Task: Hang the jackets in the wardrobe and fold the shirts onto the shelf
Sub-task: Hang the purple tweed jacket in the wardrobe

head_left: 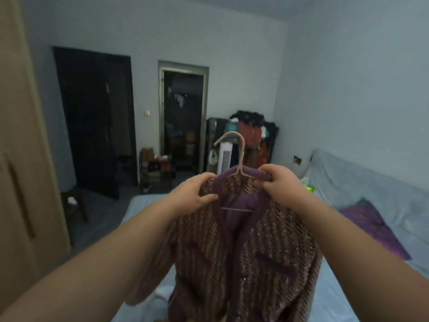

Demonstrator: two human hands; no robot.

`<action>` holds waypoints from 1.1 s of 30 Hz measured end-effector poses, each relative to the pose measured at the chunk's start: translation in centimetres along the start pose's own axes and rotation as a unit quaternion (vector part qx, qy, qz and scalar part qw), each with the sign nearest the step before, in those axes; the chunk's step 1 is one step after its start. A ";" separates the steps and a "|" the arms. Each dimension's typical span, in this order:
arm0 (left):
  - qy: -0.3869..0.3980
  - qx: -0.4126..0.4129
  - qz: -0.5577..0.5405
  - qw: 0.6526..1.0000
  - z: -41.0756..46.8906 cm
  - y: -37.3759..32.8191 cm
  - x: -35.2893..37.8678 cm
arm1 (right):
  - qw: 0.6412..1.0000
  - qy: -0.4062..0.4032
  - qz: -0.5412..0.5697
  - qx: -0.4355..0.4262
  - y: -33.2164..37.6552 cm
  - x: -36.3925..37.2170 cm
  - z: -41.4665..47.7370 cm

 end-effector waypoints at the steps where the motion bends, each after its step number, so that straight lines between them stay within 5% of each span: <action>1: -0.016 0.005 0.000 1.000 0.2 -0.6 -0.9 | 1.000 -0.003 -0.001 -0.014 0.6 -1.0 0.9; 6: -0.110 0.009 0.050 0.993 1.6 -2.6 -5.5 | 0.996 0.003 0.003 -0.092 3.1 -5.1 4.0; 12: -0.157 0.002 0.110 0.981 3.2 -4.6 -9.2 | 0.974 -0.049 -0.157 -0.159 2.6 -6.9 4.8; 15: -0.164 -0.018 0.096 0.982 3.3 -5.6 -10.2 | 0.969 0.000 -0.189 -0.162 2.4 -5.1 4.6; 19: -0.166 -0.027 0.088 0.982 2.4 -7.0 -11.6 | 0.945 -0.092 -0.243 -0.197 1.8 -2.8 5.3; 22: -0.170 -0.037 0.182 0.968 1.1 -7.6 -12.8 | 0.955 -0.079 -0.182 -0.220 1.7 -2.6 6.8; 28: -0.205 -0.074 0.341 0.915 -4.0 -8.1 -15.2 | 0.962 0.150 0.061 -0.219 4.4 -1.7 9.9; 33: -0.249 -0.095 0.461 0.846 -9.1 -8.3 -17.6 | 0.938 0.170 0.085 -0.289 10.4 1.8 9.1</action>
Point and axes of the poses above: each hand's wrist, its own z-axis towards the middle knuckle, its own x-axis out of the palm, y = z × x, the point moved 1 cm from there along z, towards the middle knuckle
